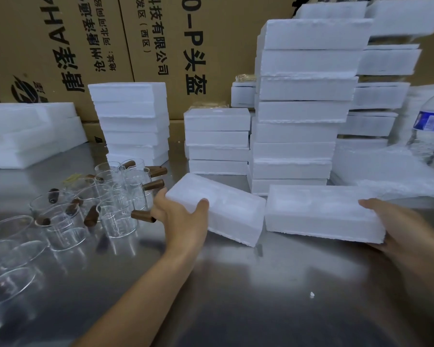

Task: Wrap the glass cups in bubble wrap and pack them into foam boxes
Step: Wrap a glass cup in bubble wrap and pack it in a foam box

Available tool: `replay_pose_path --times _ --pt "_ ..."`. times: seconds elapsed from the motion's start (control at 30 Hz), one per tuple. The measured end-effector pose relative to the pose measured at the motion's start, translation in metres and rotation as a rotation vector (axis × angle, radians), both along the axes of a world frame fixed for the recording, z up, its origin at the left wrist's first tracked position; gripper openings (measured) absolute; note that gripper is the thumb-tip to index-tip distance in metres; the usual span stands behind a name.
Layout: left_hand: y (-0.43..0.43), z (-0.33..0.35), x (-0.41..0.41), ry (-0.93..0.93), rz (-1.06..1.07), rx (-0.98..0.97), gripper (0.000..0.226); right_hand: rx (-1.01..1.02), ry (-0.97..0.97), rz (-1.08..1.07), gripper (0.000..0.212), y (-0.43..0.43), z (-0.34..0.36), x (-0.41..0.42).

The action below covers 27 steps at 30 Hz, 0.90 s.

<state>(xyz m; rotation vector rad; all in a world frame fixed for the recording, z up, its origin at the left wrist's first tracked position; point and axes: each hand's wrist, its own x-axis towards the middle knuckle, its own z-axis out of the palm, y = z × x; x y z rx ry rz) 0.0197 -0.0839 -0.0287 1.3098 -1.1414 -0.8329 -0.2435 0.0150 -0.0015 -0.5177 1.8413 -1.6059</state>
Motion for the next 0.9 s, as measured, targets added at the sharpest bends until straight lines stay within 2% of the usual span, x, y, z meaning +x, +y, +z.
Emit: replay_pose_path --times 0.17,0.3,0.4,0.5,0.6,0.67,0.73,0.9 --pt "0.003 -0.004 0.0 -0.162 -0.025 0.019 0.073 0.066 0.343 -0.055 0.003 0.001 -0.003 -0.001" --pt "0.008 -0.003 -0.001 -0.28 -0.054 -0.006 0.076 0.126 0.436 -0.077 0.018 0.003 -0.005 0.0" --pt "0.014 -0.001 0.002 -0.432 -0.088 -0.217 0.066 0.127 0.449 -0.107 0.016 0.002 -0.005 0.001" --pt "0.023 0.002 0.003 -0.561 -0.262 -0.456 0.038 0.158 0.481 -0.091 0.013 -0.001 -0.009 -0.002" --pt "0.03 0.001 -0.001 -0.84 -0.421 -0.616 0.027 0.204 0.652 -0.152 0.043 -0.004 -0.013 -0.005" --pt "0.031 -0.002 -0.004 -0.944 -0.464 -0.643 0.027 0.083 0.842 -0.204 0.048 -0.001 -0.011 0.002" --pt "0.032 -0.005 -0.006 -0.953 -0.474 -0.624 0.026 -0.115 0.981 -0.165 0.044 0.001 -0.007 0.019" --pt "0.023 -0.004 -0.004 -0.943 -0.391 -0.602 0.027 -0.374 1.032 0.197 0.032 -0.006 0.013 0.098"
